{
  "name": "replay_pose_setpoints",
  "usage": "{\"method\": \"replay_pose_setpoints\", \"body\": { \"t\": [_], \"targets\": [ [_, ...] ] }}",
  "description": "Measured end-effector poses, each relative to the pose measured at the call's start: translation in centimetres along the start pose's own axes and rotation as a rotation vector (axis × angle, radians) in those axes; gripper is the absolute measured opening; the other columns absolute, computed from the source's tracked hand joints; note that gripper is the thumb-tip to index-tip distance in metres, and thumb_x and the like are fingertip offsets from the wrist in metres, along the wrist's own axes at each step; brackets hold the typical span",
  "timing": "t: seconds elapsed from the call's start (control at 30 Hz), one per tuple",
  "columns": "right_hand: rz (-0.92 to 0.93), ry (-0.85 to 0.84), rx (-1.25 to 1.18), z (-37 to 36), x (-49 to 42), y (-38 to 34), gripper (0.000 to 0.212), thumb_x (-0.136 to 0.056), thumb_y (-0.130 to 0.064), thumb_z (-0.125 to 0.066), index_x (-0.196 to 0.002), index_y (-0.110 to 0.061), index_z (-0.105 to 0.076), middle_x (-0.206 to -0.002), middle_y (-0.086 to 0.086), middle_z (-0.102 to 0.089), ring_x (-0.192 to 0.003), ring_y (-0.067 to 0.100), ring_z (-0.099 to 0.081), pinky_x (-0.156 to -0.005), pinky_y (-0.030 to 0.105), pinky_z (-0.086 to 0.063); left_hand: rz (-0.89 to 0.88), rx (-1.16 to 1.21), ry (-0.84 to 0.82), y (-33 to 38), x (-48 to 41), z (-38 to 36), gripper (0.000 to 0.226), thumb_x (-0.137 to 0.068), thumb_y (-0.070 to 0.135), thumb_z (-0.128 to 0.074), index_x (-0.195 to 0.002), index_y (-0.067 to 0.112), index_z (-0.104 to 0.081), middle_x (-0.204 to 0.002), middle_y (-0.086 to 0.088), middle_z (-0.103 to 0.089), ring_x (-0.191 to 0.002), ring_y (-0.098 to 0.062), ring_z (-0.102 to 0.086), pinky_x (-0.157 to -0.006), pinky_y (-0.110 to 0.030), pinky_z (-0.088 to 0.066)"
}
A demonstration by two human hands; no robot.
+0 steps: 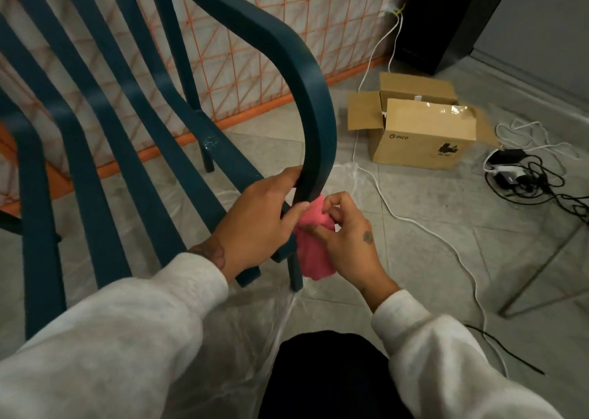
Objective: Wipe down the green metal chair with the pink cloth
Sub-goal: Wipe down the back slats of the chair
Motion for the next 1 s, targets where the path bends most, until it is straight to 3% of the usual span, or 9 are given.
{"method": "replay_pose_setpoints", "body": {
  "t": [0.13, 0.27, 0.37, 0.5, 0.67, 0.77, 0.83, 0.93, 1.0],
  "targets": [
    [-0.1, 0.017, 0.019, -1.5, 0.2, 4.6, 0.024, -0.085, -0.011, -0.073, -0.088, -0.023, -0.052, -0.082, -0.005, -0.067, -0.067, 0.004, -0.061, -0.059, 0.015, -0.053, 0.029, -0.128, 0.044, -0.3, 0.0, -0.2, 0.037, -0.092, 0.027, -0.061, -0.128, 0.022, -0.053, -0.116, -0.002, -0.063, -0.113, -0.021, -0.053, -0.098, -0.035, -0.042],
    [-0.149, -0.017, 0.081, -2.6, 0.5, 8.1, 0.03, -0.085, -0.009, -0.069, -0.078, -0.031, -0.049, -0.074, -0.006, -0.061, -0.062, 0.001, -0.054, -0.055, 0.01, -0.044, 0.026, -0.341, 0.083, -0.3, 0.0, -1.2, 0.031, -0.087, 0.032, -0.064, -0.11, 0.012, -0.063, -0.107, -0.006, -0.065, -0.108, -0.023, -0.053, -0.092, -0.033, -0.041],
    [-0.146, -0.019, 0.078, -2.4, 0.6, 8.4, 0.017, -0.085, -0.012, -0.07, -0.084, -0.022, -0.057, -0.077, 0.0, -0.064, -0.064, 0.005, -0.054, -0.055, 0.009, -0.045, 0.077, -0.378, 0.127, -0.2, 0.8, -1.5, 0.029, -0.088, 0.032, -0.063, -0.106, 0.01, -0.069, -0.121, -0.004, -0.062, -0.121, -0.019, -0.047, -0.098, -0.026, -0.039],
    [0.032, -0.005, -0.062, -0.8, -0.1, 4.5, 0.024, -0.083, -0.007, -0.072, -0.085, -0.024, -0.055, -0.077, -0.008, -0.062, -0.065, -0.005, -0.057, -0.061, 0.008, -0.045, 0.038, -0.328, 0.211, 0.8, 3.0, -1.9, 0.02, -0.085, 0.021, -0.07, -0.1, 0.009, -0.073, -0.125, -0.008, -0.058, -0.12, -0.02, -0.05, -0.095, -0.018, -0.036],
    [0.109, -0.12, -0.076, -0.4, -1.1, 5.1, 0.022, -0.083, -0.003, -0.068, -0.093, -0.015, -0.054, -0.076, -0.009, -0.059, -0.064, -0.003, -0.054, -0.06, 0.008, -0.042, -0.13, -0.129, 0.293, 2.5, 8.2, -5.1, 0.013, -0.084, 0.015, -0.065, -0.092, 0.01, -0.074, -0.115, -0.008, -0.061, -0.111, -0.016, -0.057, -0.097, -0.025, -0.044],
    [0.015, -0.167, -0.009, -1.7, -1.1, 9.6, 0.025, -0.082, -0.004, -0.068, -0.09, -0.022, -0.052, -0.07, -0.01, -0.056, -0.057, -0.002, -0.049, -0.056, 0.009, -0.04, 0.176, 0.07, 0.078, -1.8, 10.6, -10.1, 0.017, -0.087, 0.015, -0.064, -0.091, 0.03, -0.069, -0.097, 0.013, -0.067, -0.093, 0.001, -0.063, -0.086, -0.022, -0.051],
    [-0.041, -0.154, 0.014, -2.7, -0.7, 12.1, 0.023, -0.083, -0.009, -0.068, -0.088, -0.024, -0.05, -0.068, -0.009, -0.056, -0.055, -0.001, -0.048, -0.054, 0.011, -0.04, 0.46, 0.181, 0.016, -6.0, 11.3, -12.6, 0.033, -0.089, 0.009, -0.065, -0.098, 0.041, -0.063, -0.103, 0.014, -0.069, -0.097, -0.001, -0.065, -0.092, -0.027, -0.053],
    [-0.076, -0.14, -0.015, -3.6, -0.5, 14.1, 0.017, -0.085, -0.013, -0.064, -0.088, -0.021, -0.05, -0.07, -0.005, -0.058, -0.057, 0.002, -0.05, -0.053, 0.012, -0.041, 0.718, 0.314, 0.059, -10.1, 9.8, -13.7, 0.033, -0.091, 0.013, -0.065, -0.121, 0.026, -0.06, -0.121, 0.004, -0.064, -0.113, -0.015, -0.062, -0.105, -0.037, -0.046],
    [-0.088, -0.145, 0.008, -4.1, -0.5, 15.4, 0.015, -0.086, -0.016, -0.063, -0.088, -0.022, -0.05, -0.072, -0.001, -0.061, -0.059, 0.008, -0.054, -0.052, 0.015, -0.043, 0.73, 0.32, 0.041, -10.6, 7.6, -14.2, 0.035, -0.091, 0.028, -0.066, -0.126, 0.027, -0.061, -0.124, 0.012, -0.059, -0.117, -0.009, -0.058, -0.107, -0.031, -0.041]
  ]
}}
Point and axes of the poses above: each hand's wrist, its own x-axis away from the middle knuckle, its own z-axis out of the back of the hand, y = z × x, the point moved 6 cm from there along -x, towards the middle knuckle
